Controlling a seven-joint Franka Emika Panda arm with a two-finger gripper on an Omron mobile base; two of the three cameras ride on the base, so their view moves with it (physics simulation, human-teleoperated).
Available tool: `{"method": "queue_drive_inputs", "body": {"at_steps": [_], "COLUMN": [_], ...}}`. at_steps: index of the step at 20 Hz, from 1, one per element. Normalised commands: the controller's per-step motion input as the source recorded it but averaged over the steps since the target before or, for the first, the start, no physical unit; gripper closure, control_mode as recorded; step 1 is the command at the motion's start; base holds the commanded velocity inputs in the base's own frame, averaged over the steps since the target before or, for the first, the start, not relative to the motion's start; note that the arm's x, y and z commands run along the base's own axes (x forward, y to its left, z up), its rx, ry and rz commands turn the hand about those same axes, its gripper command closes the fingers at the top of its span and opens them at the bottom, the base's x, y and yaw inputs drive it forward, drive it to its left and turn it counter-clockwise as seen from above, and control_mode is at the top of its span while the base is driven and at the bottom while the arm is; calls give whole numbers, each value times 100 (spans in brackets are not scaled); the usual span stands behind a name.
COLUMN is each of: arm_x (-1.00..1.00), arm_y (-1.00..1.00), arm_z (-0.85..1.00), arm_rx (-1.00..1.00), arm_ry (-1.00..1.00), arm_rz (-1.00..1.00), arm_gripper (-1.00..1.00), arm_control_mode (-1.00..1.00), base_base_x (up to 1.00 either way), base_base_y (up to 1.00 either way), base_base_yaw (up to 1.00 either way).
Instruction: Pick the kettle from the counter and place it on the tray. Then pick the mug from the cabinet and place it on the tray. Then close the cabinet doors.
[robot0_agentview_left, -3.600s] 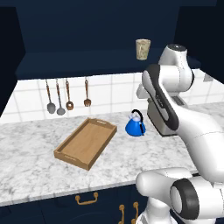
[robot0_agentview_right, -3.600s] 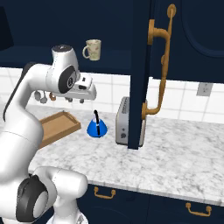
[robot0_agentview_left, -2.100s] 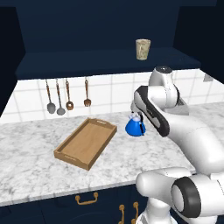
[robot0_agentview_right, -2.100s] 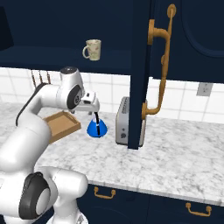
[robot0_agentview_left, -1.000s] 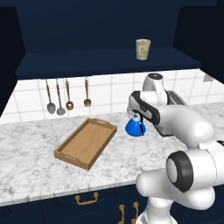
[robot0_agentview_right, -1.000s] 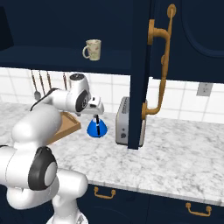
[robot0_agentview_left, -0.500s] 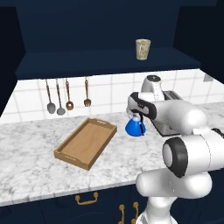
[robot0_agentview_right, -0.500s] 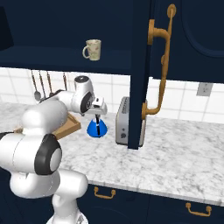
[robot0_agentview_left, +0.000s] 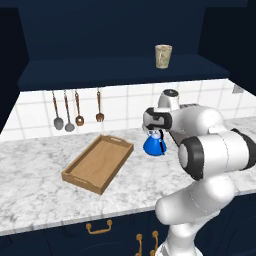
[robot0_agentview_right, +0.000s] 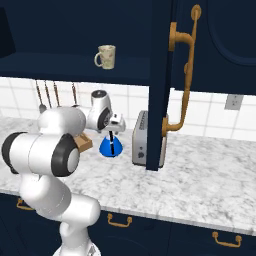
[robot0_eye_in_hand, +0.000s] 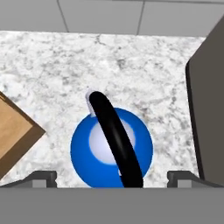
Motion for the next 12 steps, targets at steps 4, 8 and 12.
{"method": "queue_drive_inputs", "body": {"at_steps": [4, 8, 12], "arm_x": [38, 30, 5], "arm_y": [-5, 0, 0], "arm_z": [-22, -15, -16], "arm_rx": [0, 0, 0], "arm_ry": [0, 0, 0], "arm_rz": [0, 0, 1], "arm_gripper": [-100, -100, -100], "arm_control_mode": [-100, -100, -100], "base_base_x": [0, 0, 0], "base_base_y": [0, 0, 0], "base_base_yaw": [0, 0, 0]}}
